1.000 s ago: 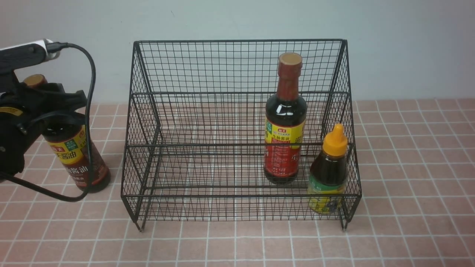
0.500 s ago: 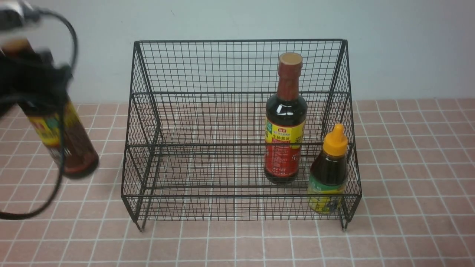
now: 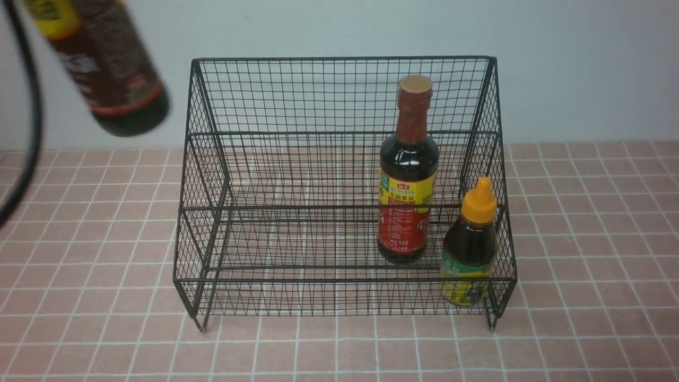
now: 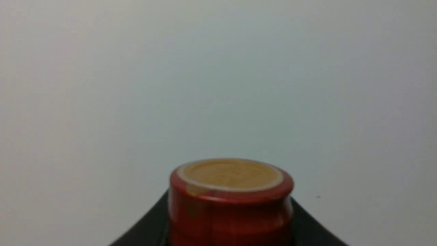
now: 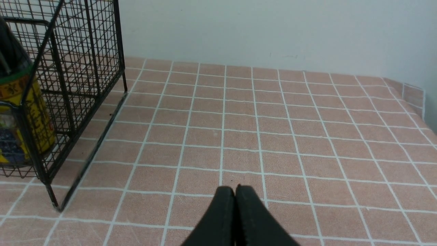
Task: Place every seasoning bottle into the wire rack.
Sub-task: Use the left arm to put the condiment bottle back on the shelf
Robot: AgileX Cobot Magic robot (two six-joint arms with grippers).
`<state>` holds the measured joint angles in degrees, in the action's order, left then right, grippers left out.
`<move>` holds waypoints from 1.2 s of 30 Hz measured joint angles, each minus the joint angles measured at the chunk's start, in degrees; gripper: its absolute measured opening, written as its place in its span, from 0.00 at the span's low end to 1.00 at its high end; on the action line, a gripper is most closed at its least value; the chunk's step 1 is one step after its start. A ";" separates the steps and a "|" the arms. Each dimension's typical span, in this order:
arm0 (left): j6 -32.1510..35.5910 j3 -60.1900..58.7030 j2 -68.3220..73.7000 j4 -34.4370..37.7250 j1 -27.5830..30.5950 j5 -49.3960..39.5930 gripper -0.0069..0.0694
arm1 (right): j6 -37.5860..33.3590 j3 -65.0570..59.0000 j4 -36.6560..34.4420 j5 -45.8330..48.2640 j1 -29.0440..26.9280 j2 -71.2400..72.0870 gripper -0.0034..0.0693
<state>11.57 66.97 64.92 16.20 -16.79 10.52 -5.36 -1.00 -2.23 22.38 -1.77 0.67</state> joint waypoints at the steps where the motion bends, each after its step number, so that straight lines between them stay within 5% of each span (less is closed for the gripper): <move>1: 0.55 0.64 1.43 0.07 -1.47 0.30 0.43 | 0.00 0.00 0.00 0.00 0.00 0.00 0.03; 18: 6.41 13.39 26.11 0.48 -5.46 3.21 0.43 | 0.00 0.00 0.00 0.00 0.00 0.00 0.03; 36: 13.39 13.74 29.32 6.66 -1.11 -18.67 0.43 | 0.00 0.00 0.00 0.00 0.00 0.00 0.03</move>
<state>24.96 80.71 94.24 22.86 -17.90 -8.15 -5.36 -1.00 -2.23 22.38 -1.77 0.67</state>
